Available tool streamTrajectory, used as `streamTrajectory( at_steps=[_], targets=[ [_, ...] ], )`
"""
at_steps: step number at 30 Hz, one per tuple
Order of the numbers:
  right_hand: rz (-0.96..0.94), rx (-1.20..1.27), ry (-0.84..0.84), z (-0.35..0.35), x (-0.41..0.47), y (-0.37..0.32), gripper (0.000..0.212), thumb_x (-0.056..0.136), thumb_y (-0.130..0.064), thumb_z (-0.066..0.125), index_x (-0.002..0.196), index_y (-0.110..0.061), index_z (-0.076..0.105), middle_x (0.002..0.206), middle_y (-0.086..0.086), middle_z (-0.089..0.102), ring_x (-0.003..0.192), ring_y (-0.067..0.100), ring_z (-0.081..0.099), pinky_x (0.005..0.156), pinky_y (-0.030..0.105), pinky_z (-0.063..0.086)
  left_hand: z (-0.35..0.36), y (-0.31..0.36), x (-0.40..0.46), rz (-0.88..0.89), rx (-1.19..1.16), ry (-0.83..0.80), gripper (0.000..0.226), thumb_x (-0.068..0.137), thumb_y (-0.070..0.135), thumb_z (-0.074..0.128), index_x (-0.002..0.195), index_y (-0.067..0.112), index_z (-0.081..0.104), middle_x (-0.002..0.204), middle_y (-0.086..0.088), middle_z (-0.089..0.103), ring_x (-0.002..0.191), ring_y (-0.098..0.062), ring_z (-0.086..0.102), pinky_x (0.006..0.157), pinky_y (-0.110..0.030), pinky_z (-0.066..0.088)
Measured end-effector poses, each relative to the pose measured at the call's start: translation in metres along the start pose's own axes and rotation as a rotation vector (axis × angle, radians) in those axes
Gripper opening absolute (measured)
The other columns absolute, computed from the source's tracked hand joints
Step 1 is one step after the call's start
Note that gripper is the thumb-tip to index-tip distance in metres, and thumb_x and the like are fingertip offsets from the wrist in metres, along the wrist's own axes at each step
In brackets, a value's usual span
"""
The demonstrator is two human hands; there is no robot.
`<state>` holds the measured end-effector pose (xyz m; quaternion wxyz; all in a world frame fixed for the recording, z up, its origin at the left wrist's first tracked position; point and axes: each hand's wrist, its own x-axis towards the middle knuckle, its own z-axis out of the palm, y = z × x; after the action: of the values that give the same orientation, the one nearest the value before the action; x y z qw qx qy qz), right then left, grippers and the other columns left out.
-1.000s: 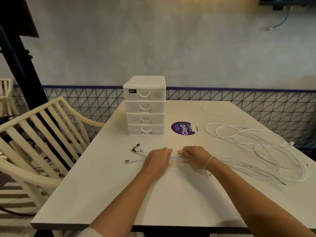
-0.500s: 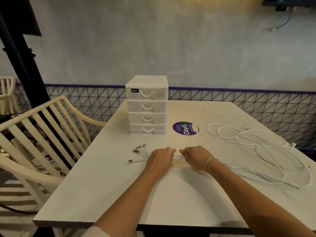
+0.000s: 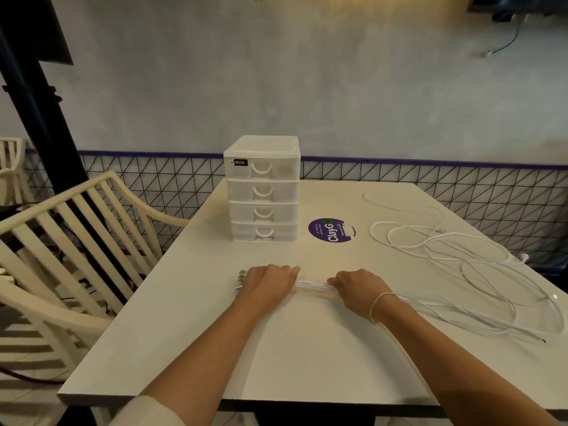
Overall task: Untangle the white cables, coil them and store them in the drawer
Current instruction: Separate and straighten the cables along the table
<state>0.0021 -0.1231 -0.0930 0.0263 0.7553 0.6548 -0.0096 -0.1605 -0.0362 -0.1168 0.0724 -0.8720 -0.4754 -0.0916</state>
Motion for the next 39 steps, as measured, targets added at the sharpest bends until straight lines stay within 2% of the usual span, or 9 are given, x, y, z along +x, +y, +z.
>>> streamTrajectory(
  at_steps=[4, 7, 11, 14, 17, 20, 25, 32, 39],
  targets=[
    [-0.01, -0.005, 0.021, 0.0, 0.008, -0.003, 0.035, 0.099, -0.022, 0.031, 0.128, -0.02, 0.05, 0.118, 0.008, 0.06, 0.104, 0.028, 0.057, 0.081, 0.031, 0.044, -0.009, -0.012, 0.008, 0.042, 0.206, -0.059, 0.036, 0.103, 0.023, 0.022, 0.125, 0.011, 0.048, 0.114, -0.006, 0.062, 0.103, -0.027, 0.06, 0.062, -0.024, 0.031],
    [-0.02, 0.001, 0.028, 0.001, 0.012, -0.009, 0.034, 0.098, -0.022, 0.031, 0.126, -0.02, 0.051, 0.117, 0.008, 0.06, 0.103, 0.028, 0.057, 0.078, 0.031, 0.041, -0.017, -0.019, 0.0, 0.104, 0.3, -0.077, 0.035, 0.097, 0.004, 0.029, 0.13, 0.012, 0.039, 0.102, -0.004, 0.057, 0.085, -0.023, 0.059, 0.046, -0.026, 0.016],
    [-0.004, 0.046, 0.045, 0.004, 0.015, -0.017, 0.034, 0.1, -0.028, 0.03, 0.123, -0.018, 0.053, 0.117, 0.008, 0.061, 0.103, 0.028, 0.058, 0.079, 0.031, 0.042, -0.013, -0.029, -0.009, 0.161, 0.273, 0.021, 0.019, 0.088, 0.025, 0.043, 0.09, 0.02, 0.061, 0.076, 0.002, 0.062, 0.06, -0.014, 0.062, 0.042, -0.019, 0.007],
    [-0.033, 0.062, 0.048, 0.006, 0.016, -0.021, 0.034, 0.1, -0.027, 0.032, 0.123, -0.016, 0.053, 0.116, 0.008, 0.062, 0.101, 0.028, 0.058, 0.08, 0.031, 0.043, -0.004, -0.036, -0.009, 0.156, 0.064, 0.051, 0.028, 0.078, 0.033, 0.044, 0.06, 0.019, 0.059, 0.052, 0.002, 0.056, 0.041, -0.013, 0.056, 0.037, -0.019, 0.025],
    [-0.042, 0.081, 0.079, 0.005, 0.017, -0.022, 0.034, 0.1, -0.028, 0.031, 0.121, -0.013, 0.053, 0.114, 0.011, 0.062, 0.101, 0.03, 0.057, 0.074, 0.029, 0.038, 0.005, -0.037, -0.01, 0.18, 0.065, 0.049, 0.059, 0.09, 0.033, 0.004, 0.097, 0.015, 0.06, 0.097, -0.001, 0.059, 0.095, -0.018, 0.055, 0.074, -0.029, 0.038],
    [-0.056, 0.068, 0.108, 0.002, 0.017, -0.025, 0.034, 0.1, -0.03, 0.031, 0.119, -0.012, 0.053, 0.112, 0.011, 0.062, 0.097, 0.03, 0.058, 0.075, 0.032, 0.041, -0.009, -0.019, -0.008, 0.105, -0.224, -0.046, 0.035, 0.101, 0.022, 0.026, 0.108, 0.009, 0.058, 0.113, -0.006, 0.055, 0.111, -0.022, 0.046, 0.093, -0.034, 0.036],
    [-0.053, 0.011, 0.102, 0.0, 0.019, -0.031, 0.025, 0.099, -0.019, 0.032, 0.112, -0.008, 0.051, 0.109, 0.013, 0.063, 0.093, 0.031, 0.059, 0.069, 0.03, 0.037, -0.012, 0.015, -0.003, -0.017, -0.707, -0.148, 0.032, 0.101, 0.022, 0.03, 0.105, 0.007, 0.058, 0.108, -0.014, 0.063, 0.101, -0.029, 0.056, 0.082, -0.032, 0.042],
    [-0.089, 0.45, -0.05, -0.017, 0.008, -0.009, 0.012, 0.094, -0.025, 0.048, 0.102, -0.019, 0.055, 0.097, 0.004, 0.065, 0.08, 0.015, 0.052, 0.067, 0.021, 0.036, -0.002, 0.018, -0.011, 0.064, -0.645, -0.149, 0.031, 0.102, 0.03, 0.03, 0.092, 0.01, 0.052, 0.1, -0.015, 0.063, 0.093, -0.031, 0.056, 0.077, -0.037, 0.04],
    [-0.092, 0.364, -0.166, -0.035, -0.007, 0.033, 0.02, 0.085, -0.015, 0.046, 0.066, -0.023, 0.049, 0.062, -0.009, 0.062, 0.043, 0.005, 0.048, 0.054, 0.015, 0.04, 0.001, 0.016, -0.013, 0.053, -0.586, -0.043, 0.033, 0.103, 0.028, 0.028, 0.098, 0.006, 0.054, 0.098, -0.013, 0.065, 0.093, -0.032, 0.056, 0.078, -0.036, 0.039]
  ],
)
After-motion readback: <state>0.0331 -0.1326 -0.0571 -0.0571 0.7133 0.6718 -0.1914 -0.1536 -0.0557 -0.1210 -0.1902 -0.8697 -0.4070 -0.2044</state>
